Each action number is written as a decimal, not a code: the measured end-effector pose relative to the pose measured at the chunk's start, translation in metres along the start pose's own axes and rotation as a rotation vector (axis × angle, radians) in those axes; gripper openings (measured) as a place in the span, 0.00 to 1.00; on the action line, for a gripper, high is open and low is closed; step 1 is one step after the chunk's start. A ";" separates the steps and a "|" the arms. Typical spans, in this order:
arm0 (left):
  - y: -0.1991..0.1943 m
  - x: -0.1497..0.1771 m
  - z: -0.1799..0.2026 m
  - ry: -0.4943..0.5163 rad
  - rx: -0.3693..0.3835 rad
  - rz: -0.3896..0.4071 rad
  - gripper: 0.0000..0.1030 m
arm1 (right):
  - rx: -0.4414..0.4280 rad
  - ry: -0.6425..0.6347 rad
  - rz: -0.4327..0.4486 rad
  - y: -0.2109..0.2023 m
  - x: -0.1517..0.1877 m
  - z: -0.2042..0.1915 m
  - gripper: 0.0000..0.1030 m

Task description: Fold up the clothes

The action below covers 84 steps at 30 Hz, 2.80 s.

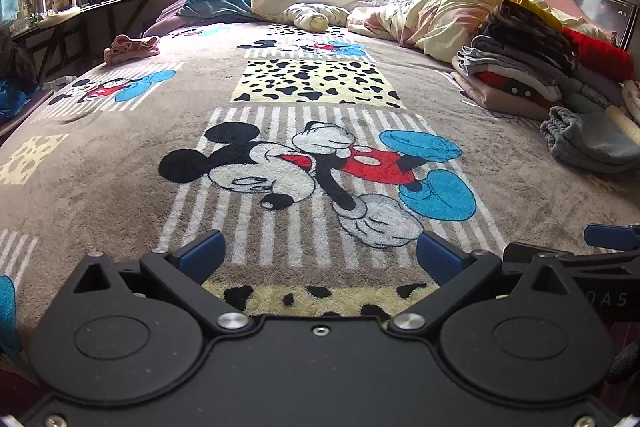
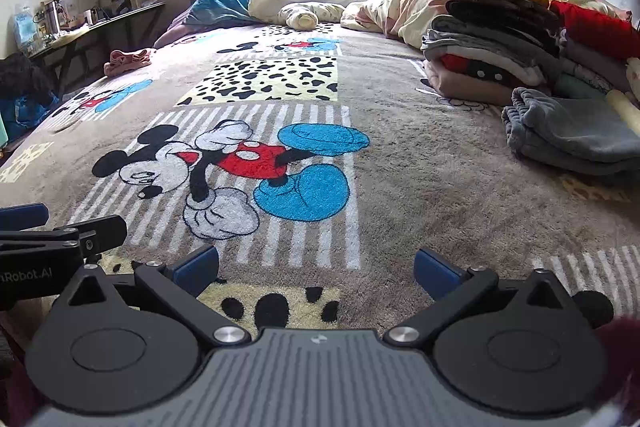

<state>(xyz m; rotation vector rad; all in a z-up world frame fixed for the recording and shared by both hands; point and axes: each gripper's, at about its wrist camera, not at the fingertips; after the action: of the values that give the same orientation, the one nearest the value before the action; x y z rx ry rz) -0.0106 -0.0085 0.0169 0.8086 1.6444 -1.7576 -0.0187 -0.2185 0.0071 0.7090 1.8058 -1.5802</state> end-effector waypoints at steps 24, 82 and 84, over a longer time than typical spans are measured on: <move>0.090 -0.090 -0.156 -0.329 -0.043 0.027 1.00 | -0.229 -0.006 0.057 0.150 -0.103 -0.065 1.00; 0.402 -0.410 -0.383 0.058 -0.629 0.346 0.05 | -0.739 0.546 0.146 0.351 -0.198 -0.128 1.00; 0.338 -0.414 -0.368 0.052 -0.592 0.467 0.03 | -0.742 0.545 0.138 0.357 -0.199 -0.127 1.00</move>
<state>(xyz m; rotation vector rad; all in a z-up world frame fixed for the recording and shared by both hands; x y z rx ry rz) 0.5263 0.3452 0.1020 0.8583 1.7031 -0.8717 0.3648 -0.0422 -0.0654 0.9072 2.4432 -0.5455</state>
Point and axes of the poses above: each gripper's, at about its wrist camera, not at the fingertips, and y roughly the way its jaws point, z to its right, x to its underside, and after that the axes turned 4 degrees about -z, right-handed
